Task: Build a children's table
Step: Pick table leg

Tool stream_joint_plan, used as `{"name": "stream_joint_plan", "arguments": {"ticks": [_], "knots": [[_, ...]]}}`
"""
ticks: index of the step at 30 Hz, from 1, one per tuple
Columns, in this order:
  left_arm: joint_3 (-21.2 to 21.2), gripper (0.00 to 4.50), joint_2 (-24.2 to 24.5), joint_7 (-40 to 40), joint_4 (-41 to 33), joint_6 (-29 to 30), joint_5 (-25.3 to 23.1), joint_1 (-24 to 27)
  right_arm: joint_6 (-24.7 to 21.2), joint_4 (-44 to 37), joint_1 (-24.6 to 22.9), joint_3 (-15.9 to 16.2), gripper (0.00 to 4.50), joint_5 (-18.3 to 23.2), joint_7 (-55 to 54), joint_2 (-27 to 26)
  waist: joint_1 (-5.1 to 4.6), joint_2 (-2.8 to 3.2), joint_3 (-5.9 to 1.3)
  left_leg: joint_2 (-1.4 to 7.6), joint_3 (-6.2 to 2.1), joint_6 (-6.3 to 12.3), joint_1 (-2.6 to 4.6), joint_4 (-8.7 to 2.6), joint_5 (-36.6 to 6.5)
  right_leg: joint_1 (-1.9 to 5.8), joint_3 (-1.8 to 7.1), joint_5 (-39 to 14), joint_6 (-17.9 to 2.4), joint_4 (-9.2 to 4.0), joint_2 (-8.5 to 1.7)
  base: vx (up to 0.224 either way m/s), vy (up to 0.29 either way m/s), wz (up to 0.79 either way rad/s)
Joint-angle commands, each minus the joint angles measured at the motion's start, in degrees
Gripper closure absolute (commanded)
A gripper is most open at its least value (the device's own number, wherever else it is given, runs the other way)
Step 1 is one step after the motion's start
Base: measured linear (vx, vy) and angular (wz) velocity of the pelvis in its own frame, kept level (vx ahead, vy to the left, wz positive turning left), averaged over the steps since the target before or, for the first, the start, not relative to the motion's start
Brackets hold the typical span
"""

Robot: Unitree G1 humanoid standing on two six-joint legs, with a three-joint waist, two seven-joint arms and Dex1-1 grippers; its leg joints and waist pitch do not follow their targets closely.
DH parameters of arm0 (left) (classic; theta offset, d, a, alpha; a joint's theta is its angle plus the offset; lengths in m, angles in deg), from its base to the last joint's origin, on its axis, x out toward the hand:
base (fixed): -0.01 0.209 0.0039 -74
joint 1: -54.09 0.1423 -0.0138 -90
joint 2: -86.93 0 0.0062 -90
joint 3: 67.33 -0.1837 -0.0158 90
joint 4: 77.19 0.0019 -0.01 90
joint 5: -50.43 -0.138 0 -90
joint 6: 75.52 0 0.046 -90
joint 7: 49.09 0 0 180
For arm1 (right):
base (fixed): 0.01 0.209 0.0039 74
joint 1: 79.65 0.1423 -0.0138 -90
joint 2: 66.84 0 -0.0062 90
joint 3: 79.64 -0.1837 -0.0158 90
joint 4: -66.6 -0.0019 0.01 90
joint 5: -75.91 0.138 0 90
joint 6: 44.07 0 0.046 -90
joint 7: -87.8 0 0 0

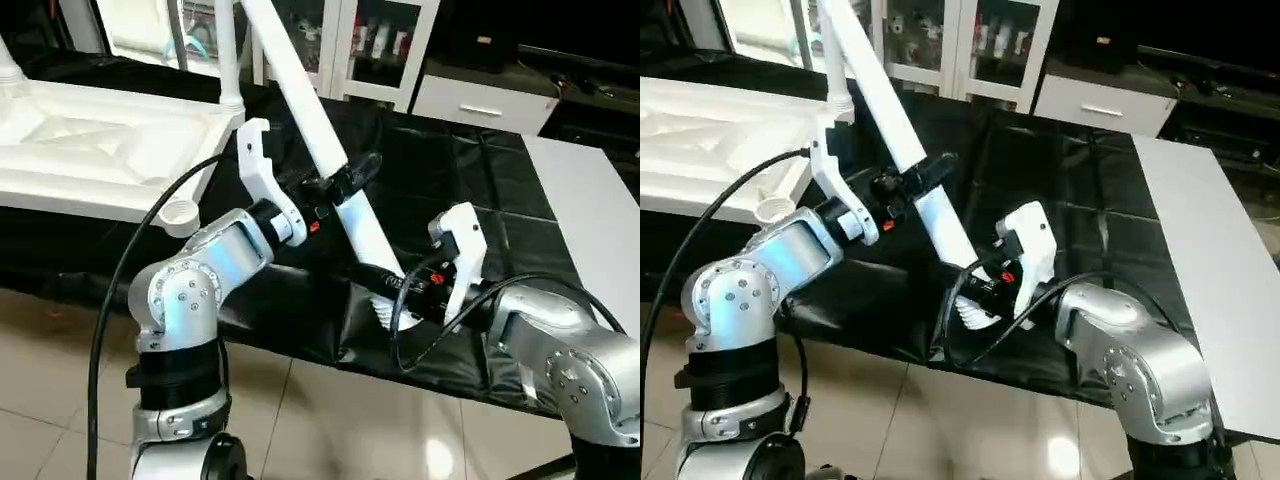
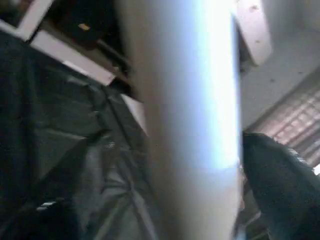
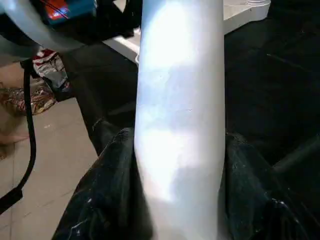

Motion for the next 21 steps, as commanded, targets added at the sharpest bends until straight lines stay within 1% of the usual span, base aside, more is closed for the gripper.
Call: {"name": "stream_joint_plan", "arguments": {"ticks": [1,2,3,4,5,7,8,9,10,11,12,13,14,15,16,17,18,19,20,21], "knots": [[0.6,0.59,0.1,-1.7,0.3,1.6,0.9,-1.1,0.8,-0.7,0.4,0.2,2.59,0.3,-0.6,0.4,0.08,1.04,-3.68,0.72,-0.30,-1.05,0.68,-4.52,-11.1,2.85,1.74,-12.2,-6.8,-4.45,-2.34,0.000,0.000,0.00],[1.6,0.59,0.2,-2.1,0.1,2.4,1.9,-1.4,0.7,-0.7,0.7,0.1,2.59,0.4,-0.8,0.0,0.04,0.94,-3.80,0.70,-0.30,-1.17,0.70,-4.45,-10.8,2.93,1.71,-11.4,-7.2,-4.26,-2.31,0.000,0.000,0.00],[2.0,0.77,0.3,-2.2,0.0,2.7,2.3,-1.5,0.8,-0.6,0.9,0.1,2.59,0.4,-0.9,-0.1,0.07,0.94,-3.80,0.67,-0.31,-1.14,0.66,-4.43,-10.5,2.95,1.70,-10.9,-7.4,-4.20,-2.33,0.000,0.000,0.00],[2.3,0.85,0.6,-2.2,0.0,2.9,2.4,-1.5,0.9,-0.4,1.0,0.1,2.59,0.2,-1.0,-0.2,0.12,0.89,-3.74,0.59,-0.24,-0.95,0.61,-4.41,-10.4,2.96,1.71,-11.0,-7.5,-4.24,-2.32,0.000,0.000,0.00],[2.2,0.88,1.1,-1.8,0.1,3.1,2.6,-1.6,1.1,0.1,1.3,0.2,2.59,0.0,-1.1,-0.4,0.28,1.10,-3.75,0.60,-0.29,-0.87,0.59,-4.44,-10.3,2.98,1.71,-11.2,-7.5,-4.23,-2.37,0.000,0.000,0.00],[2.1,0.95,1.6,-1.6,0.0,3.5,3.1,-1.6,1.6,0.5,1.4,0.5,2.59,-0.3,-1.2,-0.6,0.27,1.21,-3.74,0.63,-0.29,-0.90,0.61,-4.47,-10.4,2.92,1.69,-11.4,-7.5,-4.29,-2.40,0.000,0.000,0.00],[2.1,1.22,1.6,-1.6,0.0,3.5,3.2,-1.6,1.7,0.6,1.4,0.6,2.59,-0.4,-1.2,-0.6,0.17,1.35,-3.70,0.61,-0.30,-1.02,0.57,-4.50,-10.7,2.92,1.68,-11.3,-7.5,-4.33,-2.33,0.000,0.000,0.00],[2.2,1.30,1.7,-1.7,-0.1,3.7,3.5,-1.7,1.9,0.7,1.5,0.7,2.59,-0.4,-1.3,-0.7,0.22,1.31,-3.74,0.59,-0.31,-1.06,0.58,-4.48,-10.8,2.97,1.65,-11.4,-7.5,-4.30,-2.35,0.000,0.000,0.00],[2.2,1.30,1.7,-1.7,-0.2,3.9,3.9,-1.8,2.0,0.8,1.6,0.8,2.59,-0.4,-1.4,-0.8,0.34,1.01,-3.75,0.62,-0.27,-1.01,0.60,-4.49,-10.8,2.96,1.65,-11.9,-7.5,-4.23,-2.47,0.000,0.000,0.00],[1.7,1.37,2.0,-1.0,-0.4,4.3,4.5,-1.8,2.3,1.0,1.8,1.2,2.59,-0.3,-1.5,-1.2,0.33,1.20,-3.76,0.65,-0.30,-1.05,0.58,-4.50,-10.6,2.91,1.67,-11.8,-7.5,-4.23,-2.46,0.000,0.000,0.00],[1.5,1.48,2.1,-0.8,-0.4,4.6,4.6,-2.0,2.5,1.3,2.0,1.4,2.59,-0.4,-1.5,-1.3,0.44,0.94,-3.77,0.63,-0.32,-1.06,0.54,-4.53,-10.4,2.99,1.62,-12.1,-7.4,-4.15,-2.51,0.000,0.000,0.00],[1.5,1.61,2.1,-0.8,-0.4,4.7,4.7,-2.1,2.5,1.4,2.1,1.5,2.59,-0.4,-1.5,-1.3,0.43,1.06,-3.76,0.66,-0.31,-1.12,0.57,-4.55,-10.4,2.92,1.65,-12.2,-7.4,-4.17,-2.52,0.000,0.000,0.00],[1.6,1.61,2.1,-1.0,-0.3,4.8,4.8,-2.2,2.6,1.6,2.2,1.6,2.59,-0.4,-1.5,-1.4,0.39,1.14,-3.73,0.65,-0.29,-1.19,0.60,-4.52,-10.5,2.88,1.66,-12.2,-7.3,-4.23,-2.47,0.000,0.000,0.00],[1.8,1.69,2.2,-1.2,-0.2,4.9,4.9,-2.4,2.8,1.9,2.4,1.9,2.59,-0.6,-1.3,-1.3,0.41,1.34,-3.73,0.65,-0.32,-1.27,0.63,-4.53,-10.5,2.86,1.66,-12.1,-7.3,-4.19,-2.47,0.000,0.000,0.00],[2.0,1.74,2.5,-1.6,0.1,4.9,5.2,-2.7,3.3,2.7,2.8,2.3,2.03,-1.3,-1.6,-1.4,0.32,1.35,-3.72,0.63,-0.28,-1.38,0.58,-4.53,-10.6,2.86,1.66,-11.9,-7.3,-4.26,-2.44,0.000,0.000,0.00],[2.1,1.81,2.6,-1.8,0.2,4.9,5.3,-2.8,3.5,3.0,2.9,2.4,1.89,-1.6,-1.9,-1.4,0.33,1.28,-3.74,0.60,-0.30,-1.50,0.58,-4.54,-10.7,2.93,1.64,-11.8,-7.2,-4.23,-2.45,0.000,0.000,0.00],[2.2,1.94,2.9,-1.8,0.4,5.0,5.5,-3.1,3.1,3.1,3.3,1.8,1.87,-0.9,-1.7,-1.6,0.37,1.56,-3.77,0.61,-0.30,-1.55,0.62,-4.51,-10.7,2.89,1.67,-11.6,-7.3,-4.19,-2.46,0.000,0.000,0.00],[2.3,1.94,3.1,-1.6,0.6,5.1,5.6,-3.4,2.6,3.0,3.5,1.2,1.87,0.0,-1.4,-1.6,0.31,1.40,-3.79,0.57,-0.31,-1.49,0.59,-4.52,-10.5,3.00,1.65,-11.1,-7.3,-4.16,-2.41,0.000,0.000,0.00],[2.4,2.13,3.4,-1.6,1.1,5.1,5.9,-3.9,2.1,3.1,4.0,0.4,1.69,0.9,-1.1,-1.6,0.30,1.41,-3.87,0.52,-0.28,-1.32,0.62,-4.44,-10.1,3.03,1.66,-10.2,-7.4,-4.04,-2.37,0.000,0.000,0.00],[2.5,2.17,3.5,-1.5,1.2,5.2,6.0,-4.0,2.0,3.1,4.1,0.1,1.57,1.2,-1.0,-1.6,0.34,1.46,-3.86,0.52,-0.30,-1.28,0.63,-4.46,-9.9,3.02,1.64,-10.0,-7.4,-4.00,-2.35,0.000,0.000,0.00]]}}
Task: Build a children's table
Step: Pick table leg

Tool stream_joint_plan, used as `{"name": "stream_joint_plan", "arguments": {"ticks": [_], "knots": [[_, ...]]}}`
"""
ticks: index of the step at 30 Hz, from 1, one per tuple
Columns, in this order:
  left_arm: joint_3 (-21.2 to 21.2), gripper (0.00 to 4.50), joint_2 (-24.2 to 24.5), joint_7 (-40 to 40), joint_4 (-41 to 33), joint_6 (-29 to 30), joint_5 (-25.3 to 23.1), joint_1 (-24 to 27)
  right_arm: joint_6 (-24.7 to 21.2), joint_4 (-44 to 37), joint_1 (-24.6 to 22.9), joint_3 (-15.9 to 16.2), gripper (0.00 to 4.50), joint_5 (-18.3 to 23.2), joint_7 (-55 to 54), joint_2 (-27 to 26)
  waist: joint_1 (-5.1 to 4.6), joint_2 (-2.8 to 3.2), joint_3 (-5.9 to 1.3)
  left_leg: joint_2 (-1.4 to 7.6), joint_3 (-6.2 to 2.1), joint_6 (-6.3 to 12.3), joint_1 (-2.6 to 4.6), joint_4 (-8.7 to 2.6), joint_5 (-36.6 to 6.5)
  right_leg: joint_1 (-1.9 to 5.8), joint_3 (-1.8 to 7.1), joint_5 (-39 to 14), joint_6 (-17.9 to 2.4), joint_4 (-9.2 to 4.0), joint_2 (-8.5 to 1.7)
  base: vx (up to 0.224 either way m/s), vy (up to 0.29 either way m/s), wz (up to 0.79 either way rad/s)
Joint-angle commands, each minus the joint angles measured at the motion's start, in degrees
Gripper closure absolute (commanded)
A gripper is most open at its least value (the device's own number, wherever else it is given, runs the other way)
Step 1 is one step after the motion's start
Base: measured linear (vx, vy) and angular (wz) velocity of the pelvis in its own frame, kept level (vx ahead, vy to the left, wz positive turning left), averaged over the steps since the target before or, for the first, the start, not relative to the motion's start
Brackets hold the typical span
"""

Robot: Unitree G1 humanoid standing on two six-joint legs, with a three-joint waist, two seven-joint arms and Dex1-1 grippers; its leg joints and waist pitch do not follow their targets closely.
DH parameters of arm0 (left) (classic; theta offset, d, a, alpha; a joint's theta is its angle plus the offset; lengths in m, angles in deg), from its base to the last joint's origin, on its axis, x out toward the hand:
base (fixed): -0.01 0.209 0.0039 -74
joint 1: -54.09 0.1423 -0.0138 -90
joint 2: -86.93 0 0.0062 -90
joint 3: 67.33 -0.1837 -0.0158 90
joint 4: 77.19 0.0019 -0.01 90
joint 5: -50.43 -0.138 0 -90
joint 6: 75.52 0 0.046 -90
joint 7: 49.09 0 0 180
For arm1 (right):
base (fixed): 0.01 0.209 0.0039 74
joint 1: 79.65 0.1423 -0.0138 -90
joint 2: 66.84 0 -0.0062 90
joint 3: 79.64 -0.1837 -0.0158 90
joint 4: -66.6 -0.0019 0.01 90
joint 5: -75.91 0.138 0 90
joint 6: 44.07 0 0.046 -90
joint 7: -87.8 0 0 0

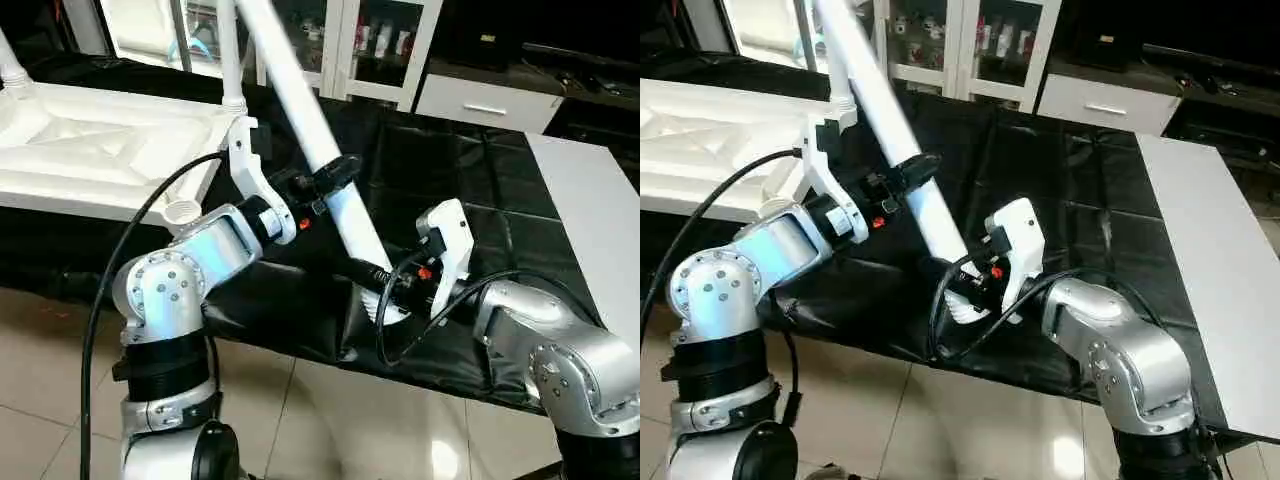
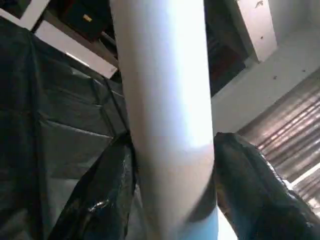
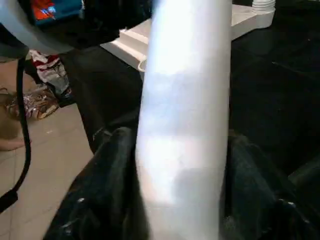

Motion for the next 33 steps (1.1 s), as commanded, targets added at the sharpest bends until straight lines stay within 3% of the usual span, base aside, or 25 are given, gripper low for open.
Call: {"name": "stream_joint_plan", "arguments": {"ticks": [1,5,13,17,20,24,26,33], "knots": [[-0.2,2.17,0.4,0.4,0.3,0.7,1.2,-1.8,-1.0,-0.2,1.3,-2.7,1.57,2.2,0.4,0.1,0.17,0.81,-3.90,0.53,-0.26,-1.20,0.71,-4.41,-9.4,3.06,1.71,-9.3,-7.6,-3.81,-2.31,0.000,0.000,0.00],[-0.2,2.54,0.9,1.1,1.1,0.5,1.9,-2.5,-2.8,0.2,2.8,-6.7,1.19,6.6,1.2,0.3,0.28,0.66,-4.00,0.53,-0.10,-0.77,0.81,-4.26,-8.4,3.10,1.70,-7.3,-8.7,-3.59,-2.27,0.000,0.000,0.00],[-0.4,2.67,1.1,1.3,1.1,-0.1,2.7,-2.8,-2.9,1.8,3.8,-7.7,0.52,7.3,2.2,1.9,0.34,0.32,-3.95,0.56,0.01,-0.67,0.77,-4.26,-8.2,3.19,1.73,-9.3,-8.8,-3.73,-2.45,0.000,0.000,0.00],[-2.3,2.68,2.9,4.8,0.6,0.1,3.3,-2.9,-5.8,3.0,4.9,-8.7,0.18,10.0,3.8,3.5,0.44,0.31,-3.97,0.54,-0.02,-0.54,0.79,-4.24,-7.9,3.17,1.73,-10.1,-7.9,-3.78,-2.41,0.000,0.000,0.00],[-3.4,2.68,3.9,7.2,-0.2,1.1,4.7,-3.5,-8.7,4.7,6.2,-9.2,0.00,12.6,6.1,5.4,0.46,0.37,-4.03,0.52,0.00,-0.52,0.74,-4.18,-7.0,3.22,1.67,-8.6,-8.8,-3.55,-2.40,0.000,0.000,0.00],[-6.4,2.68,6.0,11.0,-0.5,1.8,4.8,-4.3,-11.3,6.4,8.4,-7.5,0.00,13.5,9.6,9.0,0.70,0.09,-4.05,0.49,0.11,-0.18,0.80,-4.05,-6.5,3.31,1.68,-8.1,-9.4,-3.43,-2.38,0.000,0.000,0.00],[-8.9,2.68,7.4,13.8,-0.7,2.0,4.5,-4.7,-13.6,6.9,10.1,-4.9,0.00,13.4,11.5,11.1,0.96,0.14,-4.01,0.55,0.15,-0.23,0.79,-4.04,-5.8,3.34,1.75,-8.3,-9.3,-3.40,-2.41,0.000,0.000,0.00],[-13.4,2.68,9.8,17.4,-0.3,0.6,2.9,-5.7,-16.4,7.7,11.8,-1.4,0.00,14.1,12.7,12.1,1.41,-0.13,-4.08,0.68,0.27,-0.73,0.87,-4.01,-5.5,3.26,1.83,-8.3,-9.9,-3.22,-2.60,0.000,0.000,0.00]]}}
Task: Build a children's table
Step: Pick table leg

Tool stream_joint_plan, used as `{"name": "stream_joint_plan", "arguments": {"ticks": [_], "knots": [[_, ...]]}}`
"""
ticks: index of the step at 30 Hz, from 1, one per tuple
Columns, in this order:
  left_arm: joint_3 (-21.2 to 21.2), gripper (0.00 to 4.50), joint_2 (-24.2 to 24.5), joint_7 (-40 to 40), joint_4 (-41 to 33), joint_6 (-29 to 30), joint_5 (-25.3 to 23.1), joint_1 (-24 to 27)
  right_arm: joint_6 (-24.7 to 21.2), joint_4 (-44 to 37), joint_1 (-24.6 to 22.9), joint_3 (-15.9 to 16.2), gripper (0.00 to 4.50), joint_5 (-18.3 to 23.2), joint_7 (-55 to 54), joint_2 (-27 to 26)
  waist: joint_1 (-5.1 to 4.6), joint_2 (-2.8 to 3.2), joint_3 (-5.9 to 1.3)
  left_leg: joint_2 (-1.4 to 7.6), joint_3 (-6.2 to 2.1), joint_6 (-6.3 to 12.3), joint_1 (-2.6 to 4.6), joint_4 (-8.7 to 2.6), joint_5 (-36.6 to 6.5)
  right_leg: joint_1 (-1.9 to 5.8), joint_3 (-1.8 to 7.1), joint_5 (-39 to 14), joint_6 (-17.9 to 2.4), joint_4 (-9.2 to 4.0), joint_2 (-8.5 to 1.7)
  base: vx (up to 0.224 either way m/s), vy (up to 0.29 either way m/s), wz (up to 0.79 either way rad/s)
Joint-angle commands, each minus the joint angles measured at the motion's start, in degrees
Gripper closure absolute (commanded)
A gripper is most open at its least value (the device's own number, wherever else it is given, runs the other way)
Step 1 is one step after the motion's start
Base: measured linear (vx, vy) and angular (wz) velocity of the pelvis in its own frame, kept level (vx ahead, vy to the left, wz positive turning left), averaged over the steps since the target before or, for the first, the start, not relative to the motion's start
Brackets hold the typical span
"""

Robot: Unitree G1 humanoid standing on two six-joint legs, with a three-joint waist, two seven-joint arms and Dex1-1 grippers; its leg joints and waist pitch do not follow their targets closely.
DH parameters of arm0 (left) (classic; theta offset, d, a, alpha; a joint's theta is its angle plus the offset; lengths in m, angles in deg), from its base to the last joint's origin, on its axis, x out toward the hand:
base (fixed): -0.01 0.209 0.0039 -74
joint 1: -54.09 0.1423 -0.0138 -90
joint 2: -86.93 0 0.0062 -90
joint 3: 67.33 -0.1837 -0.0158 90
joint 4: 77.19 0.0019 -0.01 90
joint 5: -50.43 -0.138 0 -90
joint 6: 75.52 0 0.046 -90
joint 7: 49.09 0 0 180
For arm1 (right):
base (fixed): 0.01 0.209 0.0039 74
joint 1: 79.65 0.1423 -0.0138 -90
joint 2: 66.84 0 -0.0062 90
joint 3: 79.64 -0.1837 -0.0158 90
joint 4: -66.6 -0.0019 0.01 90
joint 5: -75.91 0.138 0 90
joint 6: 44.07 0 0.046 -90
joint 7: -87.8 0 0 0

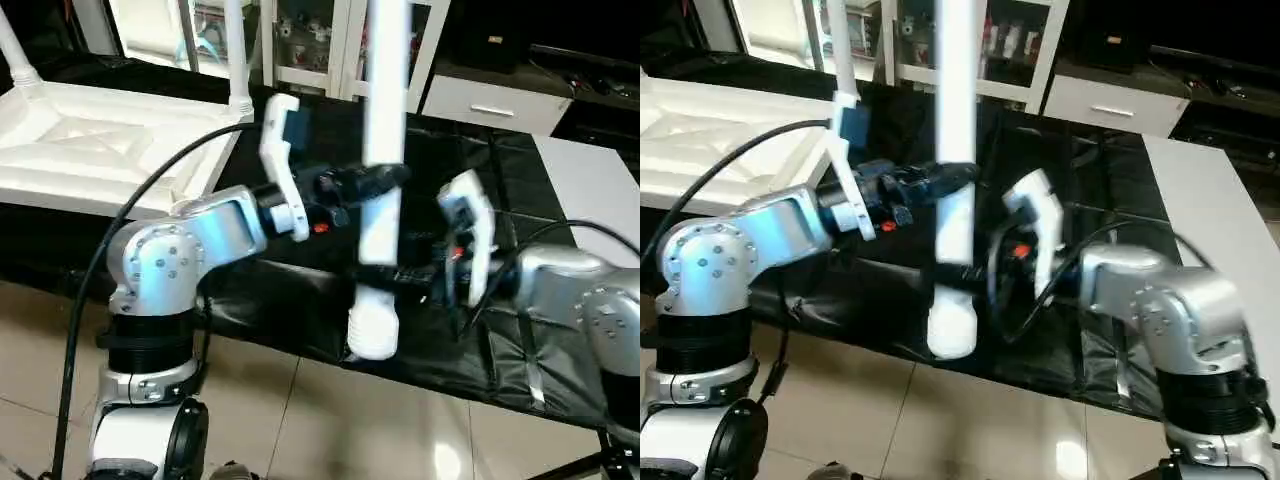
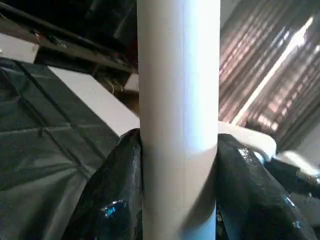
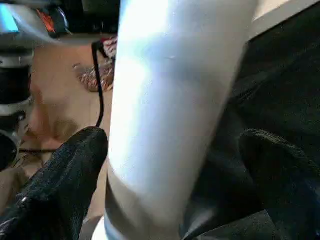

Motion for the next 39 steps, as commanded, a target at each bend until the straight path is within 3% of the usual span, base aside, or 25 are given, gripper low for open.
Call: {"name": "stream_joint_plan", "arguments": {"ticks": [1,8,9,16,29,30,34,36,39], "knots": [[-1.6,2.68,0.5,1.5,-0.6,-1.1,-1.1,-1.7,-1.9,0.8,1.6,0.5,0.00,1.3,1.0,1.0,0.19,-0.08,-4.08,0.67,0.11,-0.78,0.85,-4.06,-5.7,3.27,1.79,-8.5,-9.9,-3.32,-2.58,0.000,0.000,0.00],[-3.8,2.68,1.7,3.7,0.6,-3.3,-2.7,-2.4,-4.7,1.6,2.6,2.0,0.00,2.4,2.0,1.7,0.24,-0.17,-4.08,0.69,0.10,-1.02,0.75,-4.05,-5.4,3.33,1.80,-8.8,-9.5,-3.35,-2.63,0.000,0.000,0.00],[-4.1,2.68,2.0,4.1,0.7,-3.6,-2.8,-2.5,-5.3,1.7,2.6,1.8,0.26,2.8,1.9,1.5,0.24,-0.19,-4.11,0.64,0.12,-1.01,0.77,-4.03,-5.3,3.32,1.80,-8.7,-9.4,-3.33,-2.61,0.000,0.000,0.00],[-4.5,2.68,2.6,5.2,1.1,-5.4,-3.5,-2.9,-7.6,2.5,2.3,0.8,0.76,3.9,1.0,0.6,0.27,-0.30,-4.16,0.69,0.14,-1.32,0.73,-3.99,-4.7,3.37,1.78,-7.8,-9.9,-3.13,-2.67,0.000,0.000,0.00],[-6.0,2.68,3.4,7.6,0.0,-6.0,-3.0,-2.1,-5.2,3.5,2.6,1.0,1.86,2.3,-0.2,-0.2,0.37,-0.48,-4.16,0.70,0.22,-1.59,0.72,-4.01,-4.9,3.30,1.80,-9.1,-9.3,-3.17,-2.78,0.000,0.000,0.00],[-6.1,2.68,3.4,7.7,0.0,-6.1,-3.1,-2.1,-4.8,3.5,2.6,1.3,1.51,1.9,-0.3,-0.2,0.37,-0.48,-4.17,0.71,0.22,-1.60,0.73,-4.00,-4.9,3.29,1.80,-9.1,-9.3,-3.17,-2.78,0.000,0.000,0.00],[-6.1,2.68,3.4,7.8,0.2,-6.4,-3.4,-2.1,-4.0,3.0,2.4,2.2,1.42,1.7,0.1,0.0,0.34,-0.54,-4.19,0.66,0.27,-1.50,0.69,-3.96,-4.6,3.32,1.82,-8.4,-9.4,-3.12,-2.74,0.000,0.000,0.00],[-6.2,2.68,3.5,8.0,0.3,-6.6,-3.4,-2.2,-3.9,2.7,2.3,2.5,1.02,1.6,0.0,0.1,0.36,-0.34,-4.17,0.67,0.23,-1.47,0.70,-3.97,-4.8,3.31,1.82,-8.7,-9.5,-3.11,-2.75,0.000,0.000,0.00],[-6.3,2.68,3.6,8.2,0.4,-6.7,-3.4,-2.3,-3.8,2.7,2.3,2.8,0.99,1.5,-0.1,0.3,0.34,-0.51,-4.18,0.68,0.23,-1.40,0.72,-3.99,-4.7,3.32,1.78,-8.5,-9.5,-3.07,-2.70,0.000,0.000,0.00]]}}
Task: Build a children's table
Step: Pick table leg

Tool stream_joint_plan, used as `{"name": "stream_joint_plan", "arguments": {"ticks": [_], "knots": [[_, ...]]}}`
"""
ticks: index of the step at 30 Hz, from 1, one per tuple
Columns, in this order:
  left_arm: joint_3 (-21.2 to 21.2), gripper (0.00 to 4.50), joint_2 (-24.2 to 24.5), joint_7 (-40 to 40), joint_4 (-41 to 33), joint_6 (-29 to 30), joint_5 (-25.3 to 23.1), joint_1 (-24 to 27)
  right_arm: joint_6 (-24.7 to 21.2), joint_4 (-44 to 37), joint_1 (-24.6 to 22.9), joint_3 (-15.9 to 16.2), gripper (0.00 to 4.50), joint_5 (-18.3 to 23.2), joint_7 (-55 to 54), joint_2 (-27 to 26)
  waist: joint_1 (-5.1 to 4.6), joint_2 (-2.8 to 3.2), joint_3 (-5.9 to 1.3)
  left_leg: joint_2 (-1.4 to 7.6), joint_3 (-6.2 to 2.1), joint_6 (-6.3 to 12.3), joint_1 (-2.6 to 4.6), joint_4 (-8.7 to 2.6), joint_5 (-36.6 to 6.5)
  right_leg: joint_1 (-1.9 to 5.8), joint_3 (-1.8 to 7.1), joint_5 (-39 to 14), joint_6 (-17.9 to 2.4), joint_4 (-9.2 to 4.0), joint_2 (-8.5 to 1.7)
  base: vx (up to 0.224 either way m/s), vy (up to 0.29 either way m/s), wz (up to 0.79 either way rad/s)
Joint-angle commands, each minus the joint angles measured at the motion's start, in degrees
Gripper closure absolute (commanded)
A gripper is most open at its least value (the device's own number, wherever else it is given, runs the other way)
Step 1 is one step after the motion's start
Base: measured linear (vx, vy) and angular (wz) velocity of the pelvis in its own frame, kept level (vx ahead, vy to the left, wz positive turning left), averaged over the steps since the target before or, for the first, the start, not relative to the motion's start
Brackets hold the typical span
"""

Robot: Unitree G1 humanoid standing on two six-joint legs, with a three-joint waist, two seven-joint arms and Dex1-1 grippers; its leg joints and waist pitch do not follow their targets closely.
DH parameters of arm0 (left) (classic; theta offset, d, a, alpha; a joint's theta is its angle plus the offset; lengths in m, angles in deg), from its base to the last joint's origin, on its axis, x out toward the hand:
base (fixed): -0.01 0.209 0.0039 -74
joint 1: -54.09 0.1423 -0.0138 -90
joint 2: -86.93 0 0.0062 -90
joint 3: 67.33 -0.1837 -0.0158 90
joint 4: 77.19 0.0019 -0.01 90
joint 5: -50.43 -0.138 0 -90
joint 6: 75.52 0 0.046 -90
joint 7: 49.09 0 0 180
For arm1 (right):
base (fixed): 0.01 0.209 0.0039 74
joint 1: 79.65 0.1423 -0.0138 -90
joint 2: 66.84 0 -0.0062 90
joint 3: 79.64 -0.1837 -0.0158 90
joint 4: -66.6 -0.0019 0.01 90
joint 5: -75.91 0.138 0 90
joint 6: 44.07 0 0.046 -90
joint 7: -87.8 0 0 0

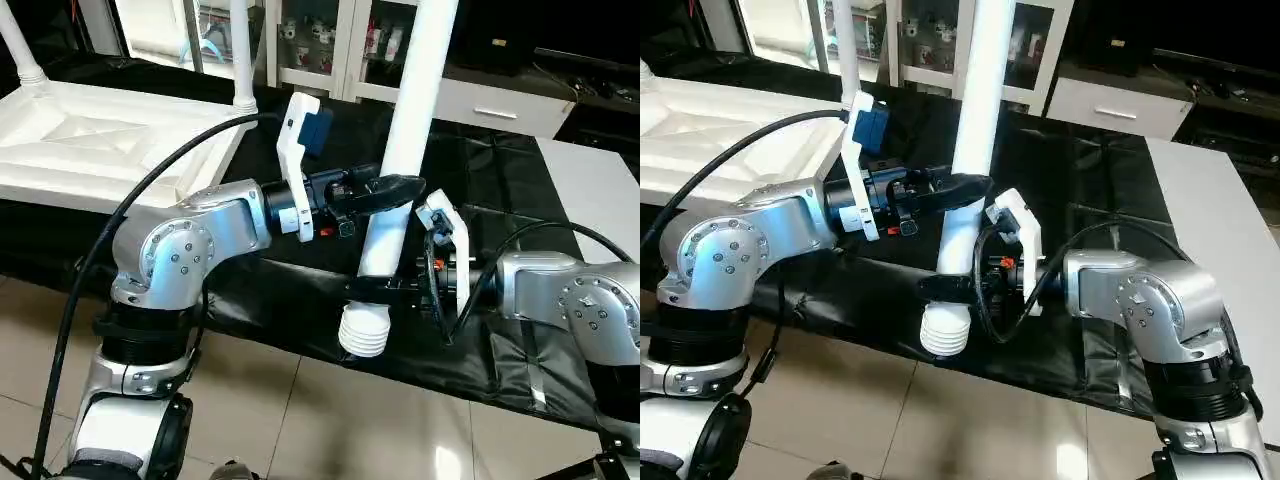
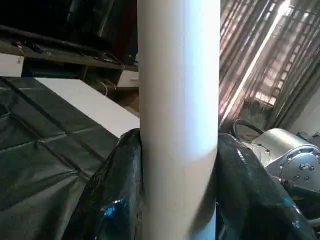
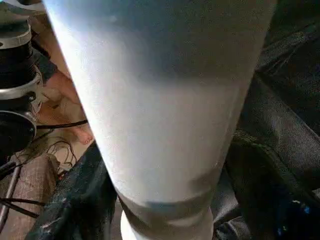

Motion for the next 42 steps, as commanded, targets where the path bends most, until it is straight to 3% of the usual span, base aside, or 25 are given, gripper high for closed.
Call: {"name": "stream_joint_plan", "arguments": {"ticks": [1,4,14,22,24,32,33,36,42], "knots": [[-0.6,2.68,0.2,0.6,-0.6,-0.6,-0.1,-0.8,0.3,-0.9,0.6,0.5,0.99,-0.5,0.0,0.9,0.21,-0.43,-4.17,0.65,0.21,-1.33,0.71,-3.98,-4.8,3.32,1.82,-8.4,-9.5,-3.22,-2.67,0.000,0.000,0.00],[-0.6,2.68,0.3,0.7,-0.4,-0.7,-0.1,-0.9,-0.1,-0.8,0.7,0.5,0.99,-0.5,-0.3,0.9,0.18,-0.55,-4.14,0.65,0.22,-1.27,0.67,-3.99,-4.9,3.34,1.82,-9.0,-9.4,-3.26,-2.68,0.000,0.000,0.00],[-0.4,2.68,0.2,0.7,0.0,-1.1,-0.3,-1.2,-0.9,0.1,0.7,0.9,2.05,-0.2,-0.2,0.8,0.20,-0.39,-4.15,0.63,0.20,-1.32,0.69,-4.02,-5.2,3.30,1.80,-8.8,-9.4,-3.26,-2.64,0.000,0.000,0.00],[-1.0,2.68,0.9,0.1,0.0,-2.1,-1.9,-1.3,-0.8,0.1,0.8,0.9,2.53,-0.3,-0.3,0.6,0.21,-0.35,-4.12,0.67,0.16,-1.60,0.75,-4.06,-6.1,3.23,1.81,-9.9,-9.1,-3.41,-2.68,0.000,0.000,0.00],[-1.0,1.98,0.9,-0.8,0.7,-1.7,-2.4,-1.4,-0.6,0.2,0.9,0.9,2.57,-0.4,-0.3,0.7,0.20,-0.37,-4.10,0.67,0.15,-1.72,0.70,-4.07,-6.3,3.26,1.81,-10.4,-8.9,-3.40,-2.70,0.000,0.000,0.00],[-1.1,1.39,1.8,-0.9,0.9,-0.8,-2.8,-1.6,0.0,0.6,1.1,0.9,2.60,-0.5,-0.4,0.7,0.19,-0.24,-4.03,0.61,0.07,-2.22,0.67,-4.12,-7.4,3.13,1.78,-12.6,-8.1,-3.62,-2.71,0.000,0.000,0.00],[-1.1,1.13,1.9,-0.8,0.9,-0.7,-2.7,-1.7,0.1,0.7,1.1,0.9,2.60,-0.5,-0.4,0.8,0.21,-0.27,-4.03,0.60,0.08,-2.23,0.69,-4.10,-7.5,3.12,1.79,-12.8,-8.1,-3.65,-2.71,0.000,0.000,0.00],[-0.6,1.06,1.9,-0.8,1.0,-0.3,-2.2,-2.0,0.6,1.0,1.2,0.6,2.60,-0.8,-0.7,0.6,0.21,-0.28,-4.04,0.63,0.04,-2.29,0.68,-4.15,-7.5,3.11,1.75,-12.8,-8.0,-3.63,-2.72,0.000,0.000,0.00],[0.7,0.55,1.7,-1.9,1.3,1.1,-1.3,-2.0,1.9,2.5,2.7,-2.1,2.60,-1.1,-1.2,1.0,0.24,-0.35,-4.03,0.53,0.10,-2.26,0.63,-4.06,-7.4,3.12,1.76,-12.9,-8.2,-3.63,-2.71,0.000,0.000,0.00]]}}
